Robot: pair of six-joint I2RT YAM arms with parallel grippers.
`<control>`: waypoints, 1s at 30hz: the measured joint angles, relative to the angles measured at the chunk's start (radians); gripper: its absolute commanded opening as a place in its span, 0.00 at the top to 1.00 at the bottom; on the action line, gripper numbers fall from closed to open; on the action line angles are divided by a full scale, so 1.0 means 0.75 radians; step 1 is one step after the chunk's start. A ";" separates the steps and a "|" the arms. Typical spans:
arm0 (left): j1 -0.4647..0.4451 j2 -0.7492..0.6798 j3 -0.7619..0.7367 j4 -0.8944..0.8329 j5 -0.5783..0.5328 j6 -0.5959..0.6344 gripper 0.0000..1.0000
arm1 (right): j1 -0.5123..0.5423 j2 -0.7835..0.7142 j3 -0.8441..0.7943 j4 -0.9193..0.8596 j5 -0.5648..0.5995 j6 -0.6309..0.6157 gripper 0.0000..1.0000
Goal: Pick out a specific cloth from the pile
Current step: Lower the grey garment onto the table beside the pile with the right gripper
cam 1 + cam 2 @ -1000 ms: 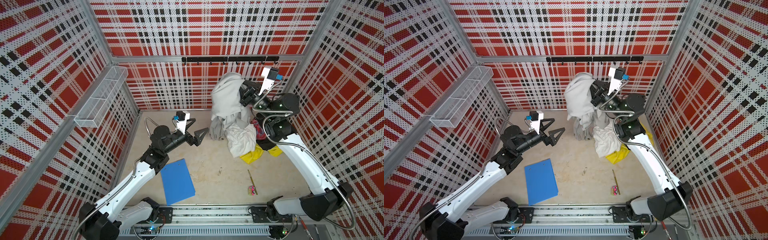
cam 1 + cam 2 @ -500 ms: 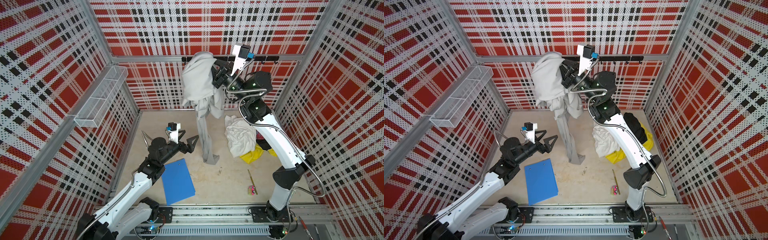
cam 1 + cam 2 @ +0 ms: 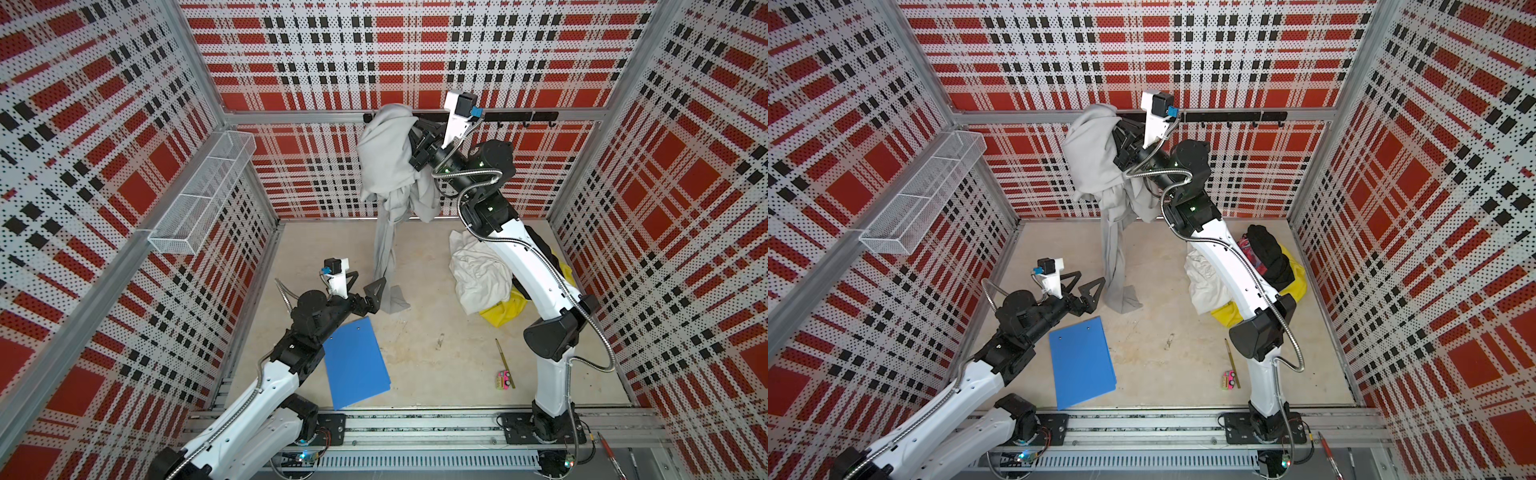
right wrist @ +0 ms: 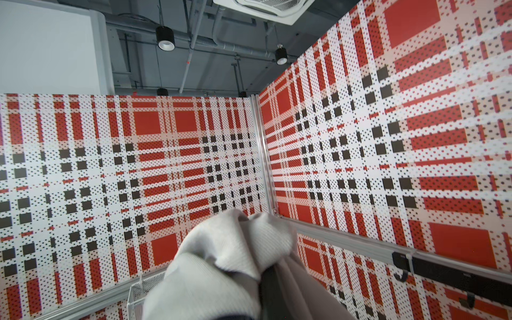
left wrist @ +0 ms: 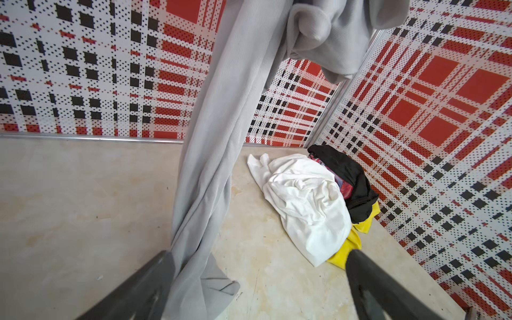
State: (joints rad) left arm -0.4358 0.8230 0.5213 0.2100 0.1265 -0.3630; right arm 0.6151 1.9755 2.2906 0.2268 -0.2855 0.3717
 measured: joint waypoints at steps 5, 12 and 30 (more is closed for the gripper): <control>0.018 0.009 -0.011 -0.001 -0.003 -0.042 0.01 | 0.000 -0.047 -0.294 0.012 0.035 -0.023 1.00; 0.045 0.011 -0.094 -0.004 0.001 -0.101 0.01 | 0.000 -0.054 -0.704 -0.002 0.044 -0.026 1.00; 0.074 -0.097 -0.196 -0.008 -0.003 -0.119 0.01 | 0.040 -0.062 -1.168 0.040 0.099 0.042 1.00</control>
State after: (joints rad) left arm -0.3805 0.7502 0.3744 0.2043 0.1242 -0.4522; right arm 0.6449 1.9293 1.4143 0.2569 -0.2115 0.4030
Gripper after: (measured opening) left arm 0.992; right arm 0.053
